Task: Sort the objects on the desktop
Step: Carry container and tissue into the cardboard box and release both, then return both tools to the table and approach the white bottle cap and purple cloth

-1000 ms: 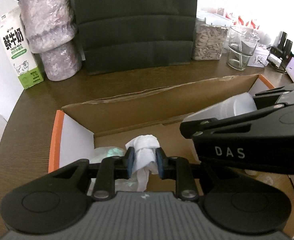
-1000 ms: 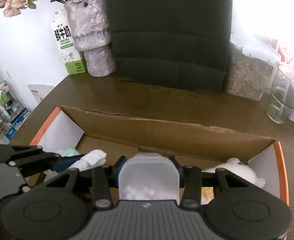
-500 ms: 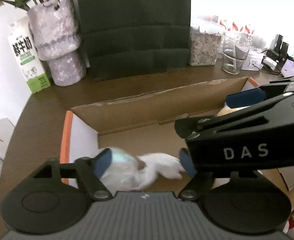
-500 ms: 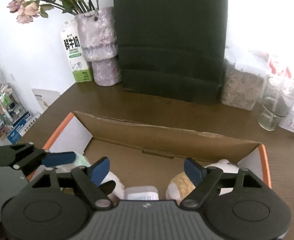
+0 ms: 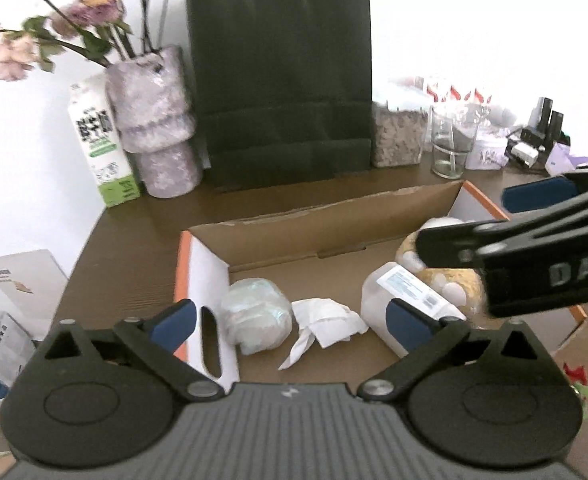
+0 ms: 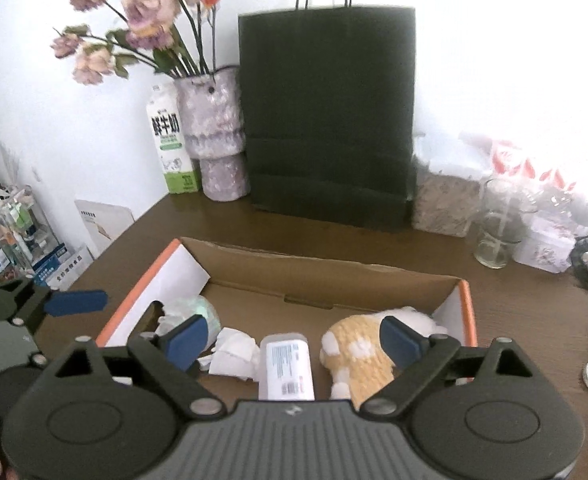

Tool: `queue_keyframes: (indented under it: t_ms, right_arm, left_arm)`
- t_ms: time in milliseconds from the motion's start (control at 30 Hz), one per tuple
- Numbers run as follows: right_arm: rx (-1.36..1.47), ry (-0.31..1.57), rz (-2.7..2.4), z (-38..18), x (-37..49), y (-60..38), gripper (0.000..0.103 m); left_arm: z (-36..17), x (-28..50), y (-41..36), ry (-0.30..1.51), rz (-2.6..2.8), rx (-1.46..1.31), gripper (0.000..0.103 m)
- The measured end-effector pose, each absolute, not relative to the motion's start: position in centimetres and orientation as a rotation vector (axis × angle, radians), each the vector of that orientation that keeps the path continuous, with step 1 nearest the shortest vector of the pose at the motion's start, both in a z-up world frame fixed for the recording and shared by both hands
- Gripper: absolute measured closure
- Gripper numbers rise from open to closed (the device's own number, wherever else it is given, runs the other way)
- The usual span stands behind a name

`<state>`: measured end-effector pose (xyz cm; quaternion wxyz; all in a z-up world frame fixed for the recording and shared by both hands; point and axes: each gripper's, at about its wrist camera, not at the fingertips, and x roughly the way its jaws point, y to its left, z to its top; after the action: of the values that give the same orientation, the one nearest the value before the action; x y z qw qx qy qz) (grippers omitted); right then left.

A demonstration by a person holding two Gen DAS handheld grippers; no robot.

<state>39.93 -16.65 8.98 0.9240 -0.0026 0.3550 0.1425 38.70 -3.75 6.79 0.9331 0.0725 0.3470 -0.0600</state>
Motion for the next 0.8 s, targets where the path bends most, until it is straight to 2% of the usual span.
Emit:
queue_keyframes:
  t_ms: [67,400,800]
  right_arm:
    - [-0.004,0.705,0.292,9.6,38.3,-17.3,0.000]
    - [-0.019,0.564,0.300,10.7,29.1,-21.2,0.000]
    - [-0.034,0.518,0.276,6.2,19.0,-23.6,0.000]
  left_arm:
    - [7.4,37.2,-3.4,0.690,-0.112,0.135,0.000]
    - [9.1,28.8,-1.2,0.537,-0.085,0.078,0.000]
    - [6.5,20.8,0.3,0.473,-0.056,0.020,0.000]
